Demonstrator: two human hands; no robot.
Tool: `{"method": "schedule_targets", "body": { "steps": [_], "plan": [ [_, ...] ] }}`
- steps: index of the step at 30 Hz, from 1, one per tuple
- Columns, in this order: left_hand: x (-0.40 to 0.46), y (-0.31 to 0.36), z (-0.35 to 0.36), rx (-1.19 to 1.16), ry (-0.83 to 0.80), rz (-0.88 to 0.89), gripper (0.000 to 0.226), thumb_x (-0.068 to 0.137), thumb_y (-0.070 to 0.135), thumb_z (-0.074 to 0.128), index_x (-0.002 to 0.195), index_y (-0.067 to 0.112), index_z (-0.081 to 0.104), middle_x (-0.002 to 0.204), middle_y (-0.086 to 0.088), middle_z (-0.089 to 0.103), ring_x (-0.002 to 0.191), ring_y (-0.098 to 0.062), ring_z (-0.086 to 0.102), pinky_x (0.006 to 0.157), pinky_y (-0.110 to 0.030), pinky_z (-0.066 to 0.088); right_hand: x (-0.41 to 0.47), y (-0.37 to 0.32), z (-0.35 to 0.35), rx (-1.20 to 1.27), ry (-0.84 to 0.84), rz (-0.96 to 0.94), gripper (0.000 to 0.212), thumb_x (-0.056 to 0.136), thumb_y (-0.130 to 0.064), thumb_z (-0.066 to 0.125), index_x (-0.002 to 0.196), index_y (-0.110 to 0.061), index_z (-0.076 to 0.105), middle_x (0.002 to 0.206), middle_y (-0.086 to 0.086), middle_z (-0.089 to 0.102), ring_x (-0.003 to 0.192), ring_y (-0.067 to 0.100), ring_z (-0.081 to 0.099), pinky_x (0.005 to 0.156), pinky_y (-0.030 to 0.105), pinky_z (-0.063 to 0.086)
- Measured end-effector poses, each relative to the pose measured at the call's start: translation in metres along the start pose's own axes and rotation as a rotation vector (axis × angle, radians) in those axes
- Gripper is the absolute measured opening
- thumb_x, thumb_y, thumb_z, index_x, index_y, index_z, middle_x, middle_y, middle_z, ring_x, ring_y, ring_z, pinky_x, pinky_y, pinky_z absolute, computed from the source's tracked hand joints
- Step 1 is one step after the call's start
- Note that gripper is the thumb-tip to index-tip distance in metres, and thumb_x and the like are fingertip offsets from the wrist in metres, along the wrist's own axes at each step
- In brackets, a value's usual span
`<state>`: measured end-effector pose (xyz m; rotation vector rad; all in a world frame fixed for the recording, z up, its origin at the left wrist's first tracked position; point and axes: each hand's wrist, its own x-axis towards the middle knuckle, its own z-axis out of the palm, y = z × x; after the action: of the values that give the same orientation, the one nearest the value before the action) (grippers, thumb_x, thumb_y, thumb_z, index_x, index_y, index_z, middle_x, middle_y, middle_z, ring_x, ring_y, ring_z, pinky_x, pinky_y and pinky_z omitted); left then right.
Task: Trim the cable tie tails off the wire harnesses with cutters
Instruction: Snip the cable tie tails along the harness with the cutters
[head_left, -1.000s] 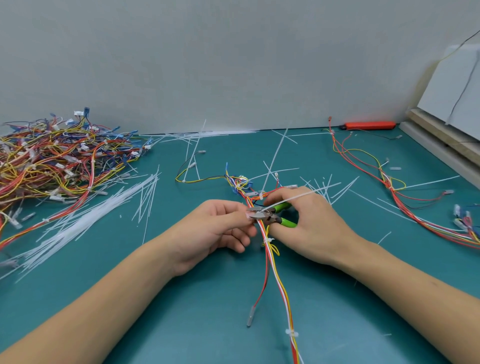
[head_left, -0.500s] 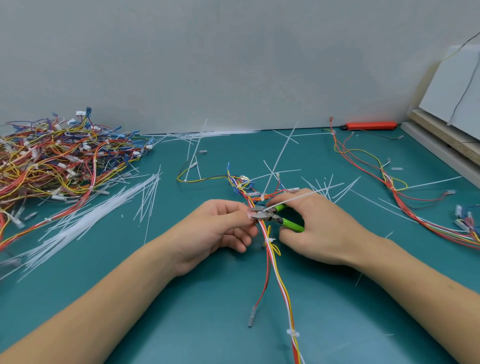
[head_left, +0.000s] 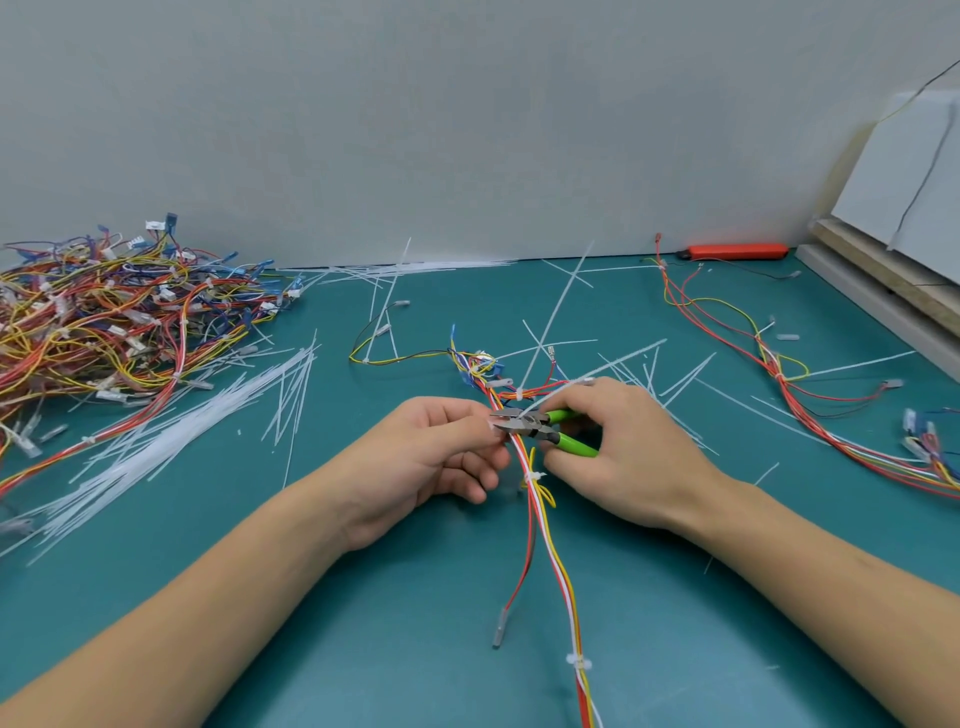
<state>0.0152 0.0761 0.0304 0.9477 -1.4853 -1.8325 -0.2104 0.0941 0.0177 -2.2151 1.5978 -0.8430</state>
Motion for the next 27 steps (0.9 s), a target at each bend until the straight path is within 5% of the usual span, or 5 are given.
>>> {"method": "schedule_targets", "body": {
  "steps": [4,13,16,19,27],
  "plan": [
    [0.0004,-0.0008,-0.0013,-0.006,-0.002,0.007,0.012,0.087,0.021,0.067,0.087,0.01,0.069,0.079,-0.009,0.067,0.065,-0.017,0.062,0.058,-0.023,0.054,0.0008,0.0007,0.0017,0.018,0.02,0.011,0.018,0.073,-0.036,0.064,0.067,-0.024,0.053,0.06,-0.005,0.047,0.062,0.017,0.045,0.059,0.041,0.046],
    [0.0014,-0.0012,-0.002,-0.015,0.014,0.001,0.018,0.087,0.021,0.067,0.095,0.004,0.067,0.08,-0.01,0.067,0.065,-0.017,0.061,0.058,-0.023,0.054,0.0005,0.0,0.0032,-0.023,0.024,0.036,0.025,0.071,-0.035,0.057,0.062,-0.016,0.043,0.055,0.002,0.044,0.059,0.024,0.041,0.055,0.041,0.045],
    [0.0008,-0.001,-0.0008,-0.013,0.007,0.004,0.011,0.087,0.021,0.068,0.087,0.01,0.071,0.08,-0.01,0.066,0.065,-0.016,0.061,0.058,-0.023,0.054,0.0003,-0.0009,0.0024,0.003,0.012,0.013,0.006,0.075,-0.03,0.065,0.077,-0.024,0.065,0.071,-0.008,0.061,0.072,0.016,0.056,0.069,0.04,0.051],
    [0.001,-0.0007,0.0,-0.015,0.011,0.002,0.011,0.087,0.021,0.068,0.087,0.011,0.072,0.08,-0.01,0.066,0.065,-0.016,0.061,0.058,-0.023,0.054,0.0016,0.0,0.0016,-0.003,-0.009,-0.027,0.022,0.082,-0.027,0.071,0.103,-0.03,0.073,0.093,-0.015,0.067,0.093,0.011,0.057,0.086,0.031,0.049],
    [0.0009,-0.0012,-0.0009,-0.013,0.003,-0.001,0.01,0.089,0.02,0.068,0.086,0.013,0.073,0.081,-0.01,0.066,0.066,-0.016,0.061,0.059,-0.022,0.054,0.002,0.0025,0.003,0.002,0.011,-0.052,0.024,0.086,-0.03,0.073,0.109,-0.034,0.073,0.099,-0.02,0.067,0.097,0.005,0.053,0.087,0.022,0.043]
  ]
}}
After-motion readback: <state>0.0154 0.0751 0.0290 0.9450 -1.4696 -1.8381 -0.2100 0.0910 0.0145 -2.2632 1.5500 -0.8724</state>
